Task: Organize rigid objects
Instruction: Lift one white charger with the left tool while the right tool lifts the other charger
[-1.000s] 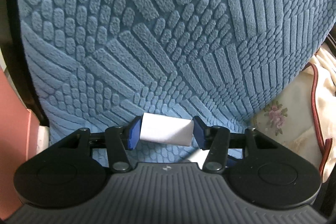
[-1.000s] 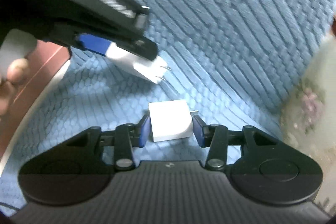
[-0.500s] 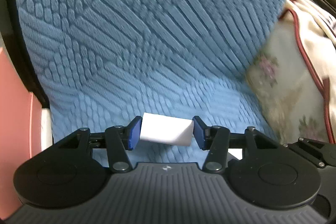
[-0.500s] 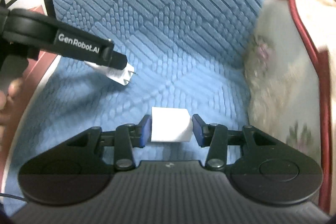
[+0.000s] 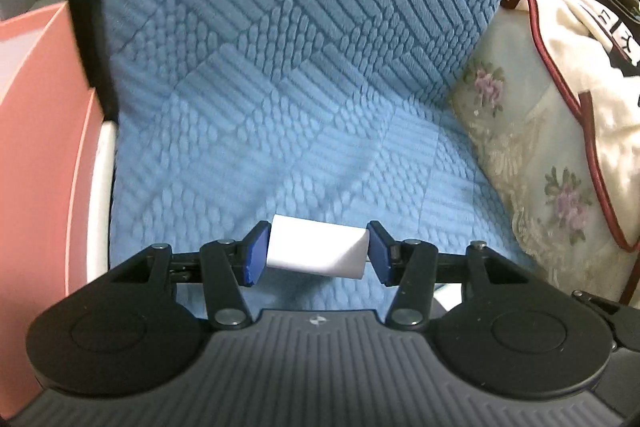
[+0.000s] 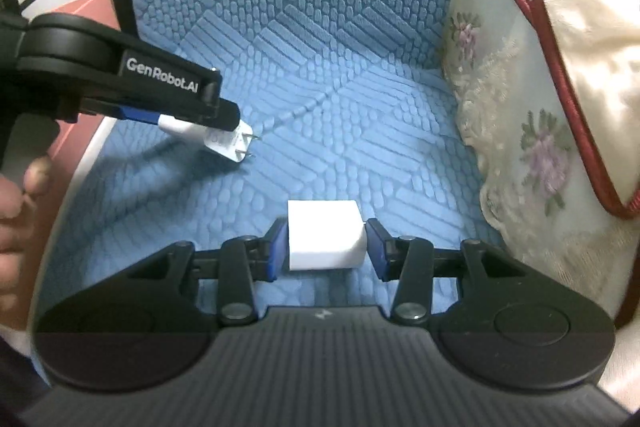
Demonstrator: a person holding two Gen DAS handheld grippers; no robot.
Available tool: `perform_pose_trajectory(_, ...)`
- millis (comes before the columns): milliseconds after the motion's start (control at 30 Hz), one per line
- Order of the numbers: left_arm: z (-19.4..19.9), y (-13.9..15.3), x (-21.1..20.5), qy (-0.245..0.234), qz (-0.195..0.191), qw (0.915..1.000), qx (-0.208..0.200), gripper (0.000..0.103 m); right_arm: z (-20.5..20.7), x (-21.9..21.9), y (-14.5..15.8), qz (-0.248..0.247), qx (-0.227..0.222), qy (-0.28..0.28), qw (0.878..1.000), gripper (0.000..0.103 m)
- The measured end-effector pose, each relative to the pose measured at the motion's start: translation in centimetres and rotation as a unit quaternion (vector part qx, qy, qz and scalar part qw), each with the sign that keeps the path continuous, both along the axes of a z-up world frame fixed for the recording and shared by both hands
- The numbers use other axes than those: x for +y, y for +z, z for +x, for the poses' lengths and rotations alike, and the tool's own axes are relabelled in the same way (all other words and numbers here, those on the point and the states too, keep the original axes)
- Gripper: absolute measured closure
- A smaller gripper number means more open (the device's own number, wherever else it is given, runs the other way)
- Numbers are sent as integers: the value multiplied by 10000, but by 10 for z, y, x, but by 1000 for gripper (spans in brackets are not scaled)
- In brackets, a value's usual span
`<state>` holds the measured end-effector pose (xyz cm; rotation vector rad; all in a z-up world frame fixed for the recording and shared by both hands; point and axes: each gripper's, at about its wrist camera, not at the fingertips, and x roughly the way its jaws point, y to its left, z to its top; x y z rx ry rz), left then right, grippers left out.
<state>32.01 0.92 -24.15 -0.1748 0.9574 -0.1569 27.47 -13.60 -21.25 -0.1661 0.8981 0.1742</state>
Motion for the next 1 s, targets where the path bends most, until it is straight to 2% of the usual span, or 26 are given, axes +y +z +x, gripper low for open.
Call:
perform_pose_trajectory(233, -39, -5, -1, 70, 193, 9997, 135, 46, -18, -3, 0, -133, 25, -3, 9999, 58)
perform_pose_trajectory(367, -51, -10, 2, 25, 163, 9995, 283, 46, -19, -5, -1, -171, 40, -23, 9998, 57)
perform_pose_trajectory(567, -54, -16, 4, -3, 93, 9988, 472, 44, -17, -1, -6, -339, 1, 6, 9994, 56)
perform_pose_trajectory(700, -51, -19, 10, 114, -129, 9979, 618, 42, -13, 2, -10, -548, -73, 29, 9985, 46)
perform_pose_trajectory(1000, -50, -18, 11, 130, -180, 9977, 637, 38, -10, 8, -12, -623, -184, 188, 9977, 52)
